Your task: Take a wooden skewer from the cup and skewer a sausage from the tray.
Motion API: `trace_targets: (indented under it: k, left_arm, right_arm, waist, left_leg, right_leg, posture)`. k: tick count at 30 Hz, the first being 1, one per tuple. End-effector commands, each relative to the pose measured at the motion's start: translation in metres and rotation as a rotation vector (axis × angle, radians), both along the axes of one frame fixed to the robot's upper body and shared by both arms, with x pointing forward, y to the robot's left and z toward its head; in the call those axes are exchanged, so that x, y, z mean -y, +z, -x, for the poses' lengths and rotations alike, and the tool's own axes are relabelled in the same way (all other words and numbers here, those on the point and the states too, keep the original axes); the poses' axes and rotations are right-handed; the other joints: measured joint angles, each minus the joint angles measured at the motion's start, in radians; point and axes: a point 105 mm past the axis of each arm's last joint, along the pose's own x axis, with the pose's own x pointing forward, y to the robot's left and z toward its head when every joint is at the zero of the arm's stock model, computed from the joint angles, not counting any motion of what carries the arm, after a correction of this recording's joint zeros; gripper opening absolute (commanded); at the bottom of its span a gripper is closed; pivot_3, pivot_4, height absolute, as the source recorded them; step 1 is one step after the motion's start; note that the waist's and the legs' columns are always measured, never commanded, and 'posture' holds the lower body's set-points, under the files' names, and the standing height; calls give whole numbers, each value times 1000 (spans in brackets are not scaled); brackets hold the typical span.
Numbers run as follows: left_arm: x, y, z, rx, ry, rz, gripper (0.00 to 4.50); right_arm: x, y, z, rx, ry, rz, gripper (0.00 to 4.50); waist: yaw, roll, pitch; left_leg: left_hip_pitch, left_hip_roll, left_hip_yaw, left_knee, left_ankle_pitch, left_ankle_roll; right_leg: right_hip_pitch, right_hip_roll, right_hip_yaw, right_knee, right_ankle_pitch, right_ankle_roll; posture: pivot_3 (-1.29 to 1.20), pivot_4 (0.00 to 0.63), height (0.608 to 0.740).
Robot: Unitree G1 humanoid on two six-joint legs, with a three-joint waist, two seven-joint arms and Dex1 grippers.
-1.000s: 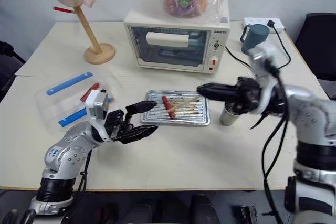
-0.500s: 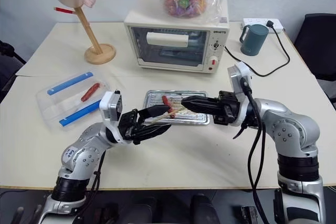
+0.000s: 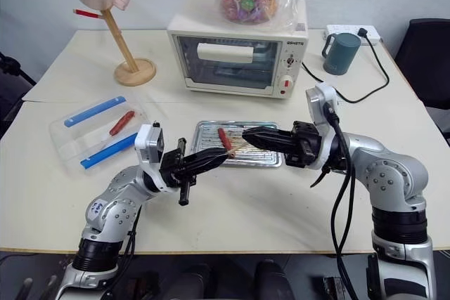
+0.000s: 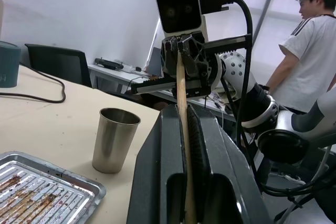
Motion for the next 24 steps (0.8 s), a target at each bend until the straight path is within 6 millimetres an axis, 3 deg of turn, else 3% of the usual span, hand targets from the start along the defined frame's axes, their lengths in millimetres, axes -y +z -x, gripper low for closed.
trace_targets:
  k: [1,5,12,15,18,21,24]
  left_arm:
    - [-3,11,-4,24,49,30,22]
    - [-24,7,-7,22,123,-17,0]
    - [-95,-32,1,-78,326,-172,0]
    - [-121,-46,10,-127,418,-215,0]
    - [-153,-42,17,-172,580,-146,0]
    - [-164,-50,24,-197,624,-169,0]
    - [-167,-53,24,-208,642,-176,0]
  right_arm:
    - [-2,10,11,11,30,-27,0]
    - [7,17,12,110,-76,-5,942]
    - [32,-6,29,344,-232,159,2781]
    - [46,-32,40,405,-276,271,3560]
    - [75,-57,40,489,-438,350,4370]
    - [86,-75,49,448,-446,393,4461]
    - [77,-74,49,451,-448,358,4461]
  waist:
    - [1,0,0]
    - [1,0,0]
    - [1,0,0]
    - [6,0,0]
    - [7,-2,-1]
    - [3,-2,-1]
    - [0,-2,-1]
  left_leg:
    - [0,0,0,0,0,0]
    - [0,0,0,0,0,0]
    - [0,0,0,-3,0,0]
    - [1,0,0,-2,0,1]
    - [1,0,-1,-4,-1,1]
    - [3,0,0,-3,-2,2]
    - [10,1,0,-4,-2,2]
  right_leg:
    - [0,0,0,0,0,0]
    - [0,0,0,0,0,0]
    - [0,0,1,-2,0,0]
    - [0,0,1,-2,0,0]
    - [3,0,1,-5,0,0]
    - [4,-1,2,-5,0,0]
    - [11,0,2,-6,0,0]
  posture:
    - [0,150,740]
    - [0,150,740]
    - [0,150,740]
    - [0,150,740]
    - [0,150,740]
    - [0,150,740]
    - [0,150,740]
